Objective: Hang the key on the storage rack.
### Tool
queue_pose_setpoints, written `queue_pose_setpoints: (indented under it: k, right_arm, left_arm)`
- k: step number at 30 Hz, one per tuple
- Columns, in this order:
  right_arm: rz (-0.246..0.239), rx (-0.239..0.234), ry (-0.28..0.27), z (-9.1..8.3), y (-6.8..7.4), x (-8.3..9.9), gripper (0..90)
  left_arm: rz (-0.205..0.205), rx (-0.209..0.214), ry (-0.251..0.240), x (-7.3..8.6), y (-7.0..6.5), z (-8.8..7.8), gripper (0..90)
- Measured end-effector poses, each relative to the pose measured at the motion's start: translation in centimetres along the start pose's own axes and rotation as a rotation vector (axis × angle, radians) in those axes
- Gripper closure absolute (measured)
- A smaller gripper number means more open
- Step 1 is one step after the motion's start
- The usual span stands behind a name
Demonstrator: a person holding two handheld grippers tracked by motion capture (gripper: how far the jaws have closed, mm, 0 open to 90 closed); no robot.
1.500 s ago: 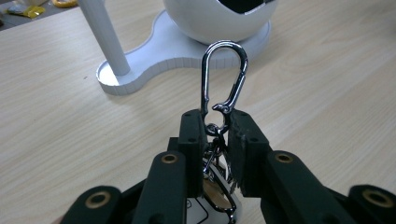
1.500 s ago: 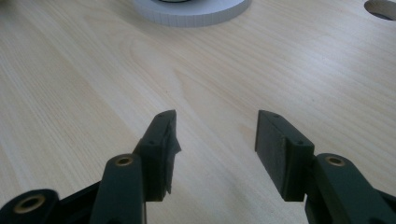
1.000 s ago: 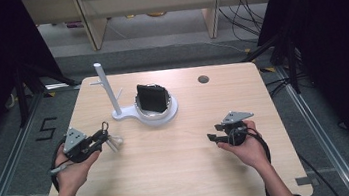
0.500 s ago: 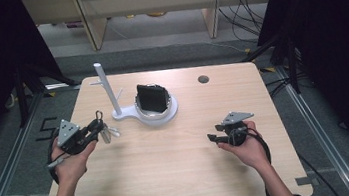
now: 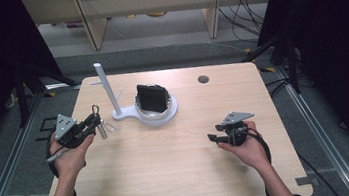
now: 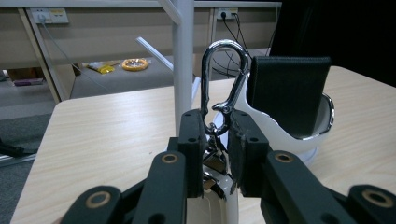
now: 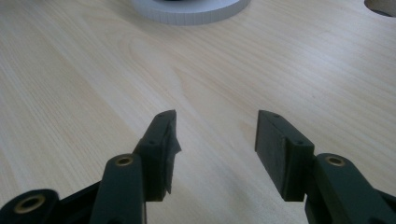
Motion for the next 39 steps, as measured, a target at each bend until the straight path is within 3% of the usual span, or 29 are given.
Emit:
queue_pose_setpoints:
  k: [5, 8, 15, 17, 21, 29, 33, 39]
  right_arm:
    - [-0.01, 0.0, 0.0, 0.1, 0.0, 0.0, 49.7]
    - [0.009, 0.0, 0.009, 0.0, 0.0, 0.1, 49.7]
    - [0.0, -0.004, 0.007, 0.2, 0.0, 0.2, 49.7]
    - [-0.028, 0.005, -0.002, 0.2, -0.2, 0.1, 49.7]
    - [-0.021, 0.004, -0.001, 0.2, -0.2, 0.1, 49.7]
    - [-0.03, 0.005, -0.004, 0.2, -0.3, 0.2, 49.6]
    - [-0.012, 0.002, 0.002, 0.1, -0.3, 0.2, 49.6]
    - [-0.016, 0.005, 0.001, 0.1, -0.3, 0.3, 49.7]
  left_arm:
    - [-0.007, -0.016, -0.011, -1.0, 0.6, 0.5, 75.5]
    - [-0.009, -0.024, -0.019, -1.6, 0.9, 0.9, 75.5]
    - [-0.008, -0.031, -0.024, -3.2, 1.8, 1.8, 75.5]
    - [-0.005, -0.036, -0.023, -3.9, 2.0, 2.2, 75.4]
    - [0.0, -0.041, -0.015, -4.5, 2.2, 3.0, 75.4]
    - [-0.021, -0.043, -0.001, -5.0, 2.3, 4.4, 75.4]
    - [-0.035, -0.052, 0.015, -4.7, 2.5, 5.2, 75.4]
    - [-0.052, -0.056, 0.023, -4.7, 2.8, 5.5, 75.4]
Point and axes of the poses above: each handheld gripper's, and its own axes: z roughly forward along the jaws, x roughly out of its underside, y roughly to its left, the point moved 5 cm from there along z, roughly forward along the jaws, and after that the axes turned 7 degrees about -x, right-handed, at the moved point
